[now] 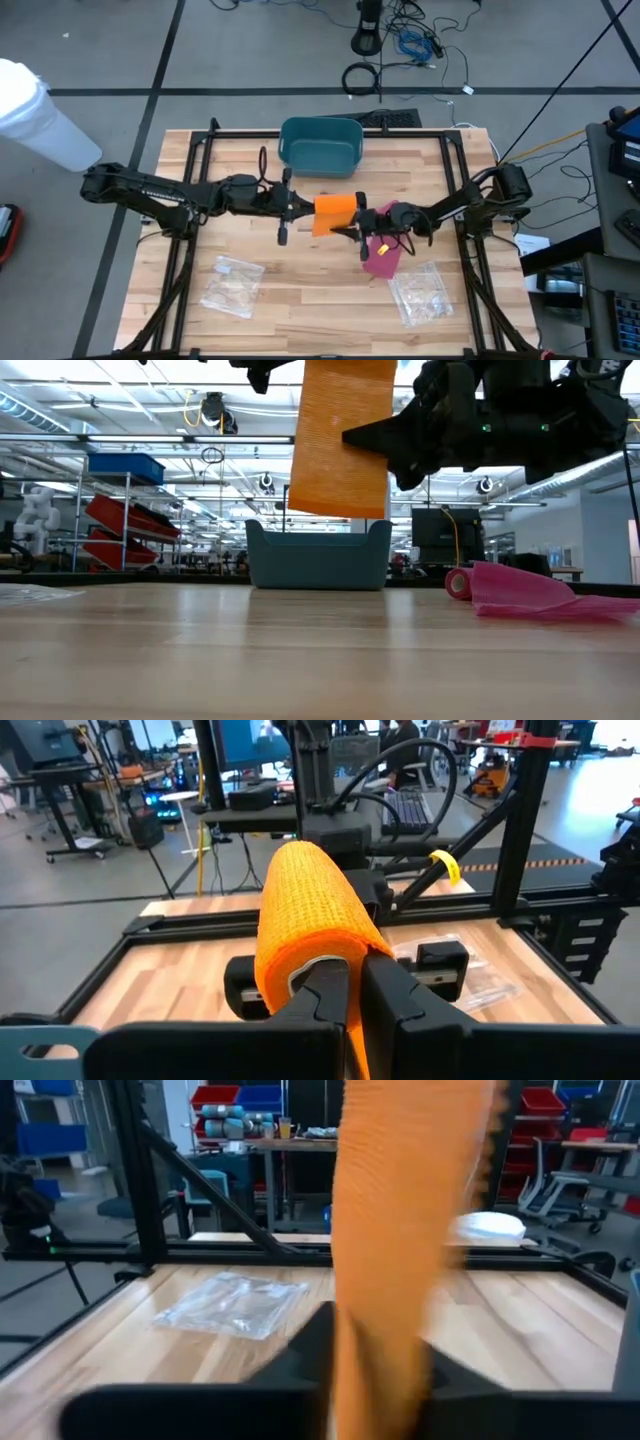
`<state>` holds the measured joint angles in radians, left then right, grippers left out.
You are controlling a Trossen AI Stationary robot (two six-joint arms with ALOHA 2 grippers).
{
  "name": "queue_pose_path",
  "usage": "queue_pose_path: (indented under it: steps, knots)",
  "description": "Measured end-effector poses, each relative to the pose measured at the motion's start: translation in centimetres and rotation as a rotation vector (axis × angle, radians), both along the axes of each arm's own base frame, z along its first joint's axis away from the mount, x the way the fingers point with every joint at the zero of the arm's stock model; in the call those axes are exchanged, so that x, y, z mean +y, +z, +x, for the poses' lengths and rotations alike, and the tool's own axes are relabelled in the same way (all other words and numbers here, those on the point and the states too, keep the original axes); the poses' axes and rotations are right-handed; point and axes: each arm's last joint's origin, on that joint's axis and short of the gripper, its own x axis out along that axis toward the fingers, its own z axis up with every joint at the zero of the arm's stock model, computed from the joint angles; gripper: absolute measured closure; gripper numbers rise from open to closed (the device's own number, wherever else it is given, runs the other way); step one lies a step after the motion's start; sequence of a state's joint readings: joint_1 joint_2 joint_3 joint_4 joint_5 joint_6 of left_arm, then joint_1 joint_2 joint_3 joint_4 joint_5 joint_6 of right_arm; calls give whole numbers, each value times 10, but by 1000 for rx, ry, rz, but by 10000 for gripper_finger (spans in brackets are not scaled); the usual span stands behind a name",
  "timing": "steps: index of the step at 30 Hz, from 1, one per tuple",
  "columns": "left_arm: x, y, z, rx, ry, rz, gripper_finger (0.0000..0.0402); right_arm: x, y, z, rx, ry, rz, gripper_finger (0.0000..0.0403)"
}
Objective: Roll bandage
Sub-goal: Roll the orange bandage
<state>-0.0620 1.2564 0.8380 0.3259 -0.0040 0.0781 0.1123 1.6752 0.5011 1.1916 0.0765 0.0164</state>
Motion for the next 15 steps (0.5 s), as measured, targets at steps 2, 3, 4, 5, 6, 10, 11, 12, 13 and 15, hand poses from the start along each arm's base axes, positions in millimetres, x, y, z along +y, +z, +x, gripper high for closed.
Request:
queue_pose_path:
  steps: [2, 3, 4, 5, 6, 10, 11, 12, 13, 15]
  knots:
    - [0, 1, 0, -9, 1, -11, 394, 1, -1, 0, 6, 2, -26, 391]
    - [0, 1, 0, -8, 2, -18, 394, 1, -1, 0, 14, 0, -30, 395]
    - [0, 1, 0, -8, 2, -20, 394, 1, -2, 0, 25, -2, -36, 399]
    - [0, 1, 0, -7, 2, -22, 394, 0, -4, 0, 38, -9, -48, 401]
    - [0, 1, 0, -7, 2, -30, 394, 0, -5, 0, 53, -34, -59, 401]
    - [-2, 1, 0, -5, -52, -92, 394, -3, -10, -1, 110, -122, -102, 403]
    - [-3, 1, 0, -3, -64, -103, 394, -4, -11, -1, 112, -136, -108, 403]
    - [-4, 1, 0, -2, -75, -106, 394, -4, -11, -1, 113, -149, -119, 403]
    - [-6, 1, 0, -2, -85, -107, 394, -4, -10, -1, 113, -160, -137, 403]
    - [-8, 1, -1, -1, -94, -106, 394, -6, -10, -1, 109, -194, -167, 403]
